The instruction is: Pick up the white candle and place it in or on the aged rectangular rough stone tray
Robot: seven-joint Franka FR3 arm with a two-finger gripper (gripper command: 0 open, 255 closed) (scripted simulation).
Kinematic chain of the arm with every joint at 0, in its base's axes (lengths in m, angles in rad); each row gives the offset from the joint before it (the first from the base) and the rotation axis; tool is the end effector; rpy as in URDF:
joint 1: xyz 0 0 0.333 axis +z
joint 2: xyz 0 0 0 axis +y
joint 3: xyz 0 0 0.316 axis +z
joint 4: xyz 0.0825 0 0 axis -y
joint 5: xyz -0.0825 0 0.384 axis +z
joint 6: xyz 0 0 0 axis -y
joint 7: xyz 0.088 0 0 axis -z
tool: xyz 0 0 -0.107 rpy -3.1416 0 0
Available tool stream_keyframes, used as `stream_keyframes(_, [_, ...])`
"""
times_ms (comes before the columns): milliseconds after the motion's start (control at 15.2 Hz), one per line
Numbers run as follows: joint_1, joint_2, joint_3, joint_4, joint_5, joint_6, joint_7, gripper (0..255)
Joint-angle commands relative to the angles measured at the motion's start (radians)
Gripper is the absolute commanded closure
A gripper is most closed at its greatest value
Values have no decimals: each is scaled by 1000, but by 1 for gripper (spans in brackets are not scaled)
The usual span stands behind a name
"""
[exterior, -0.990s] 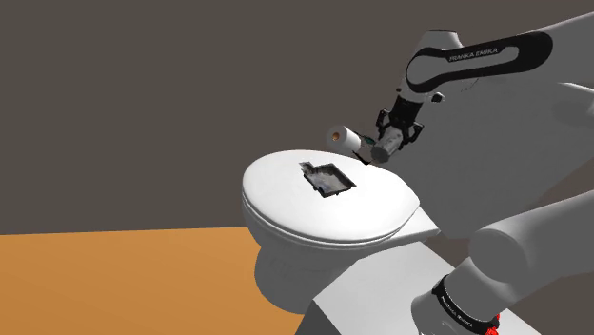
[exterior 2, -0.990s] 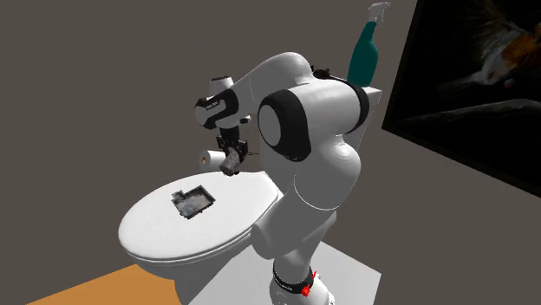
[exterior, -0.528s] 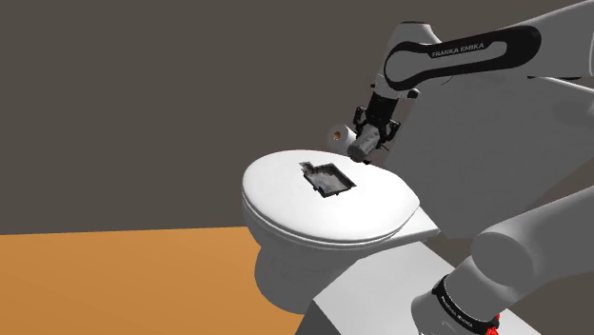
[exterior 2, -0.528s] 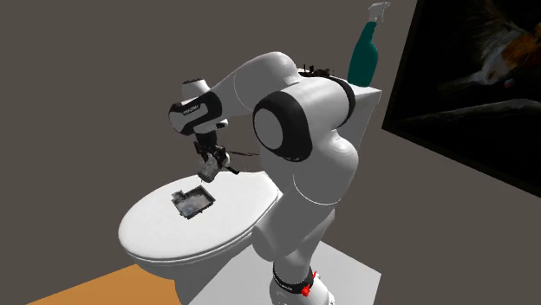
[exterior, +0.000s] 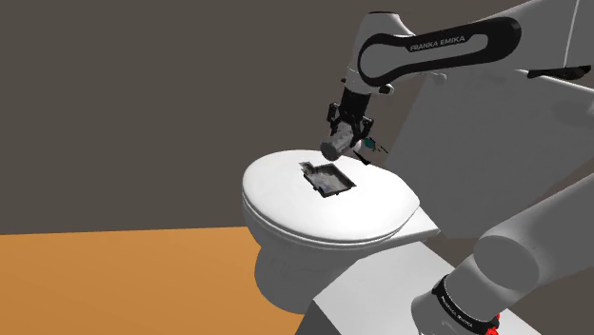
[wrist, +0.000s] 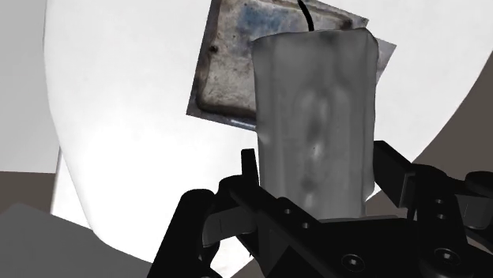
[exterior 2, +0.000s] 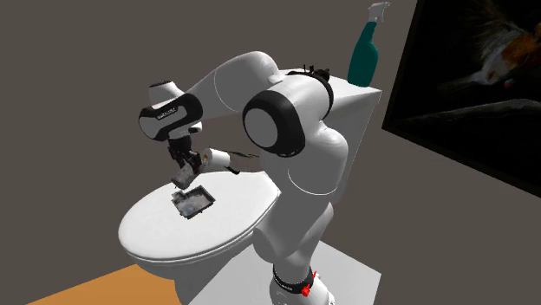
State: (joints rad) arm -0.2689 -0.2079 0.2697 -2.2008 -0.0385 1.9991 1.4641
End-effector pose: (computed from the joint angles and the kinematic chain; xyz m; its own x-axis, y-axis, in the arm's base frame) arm 0.4893 0.0027 0.4671 0.1177 -0.9890 0.0891 -0.9930 -0.1171 0.0118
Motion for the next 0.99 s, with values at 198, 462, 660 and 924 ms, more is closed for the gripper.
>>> stream_keyframes(198, [4,33,11,-28,-8,59,23,255])
stream_keyframes(462, [3,53,14,-63,-16,113,32,255])
stream_keyframes(660, [2,71,16,-86,-23,154,40,255])
stream_keyframes(924, [1,93,18,-111,-32,199,50,255])
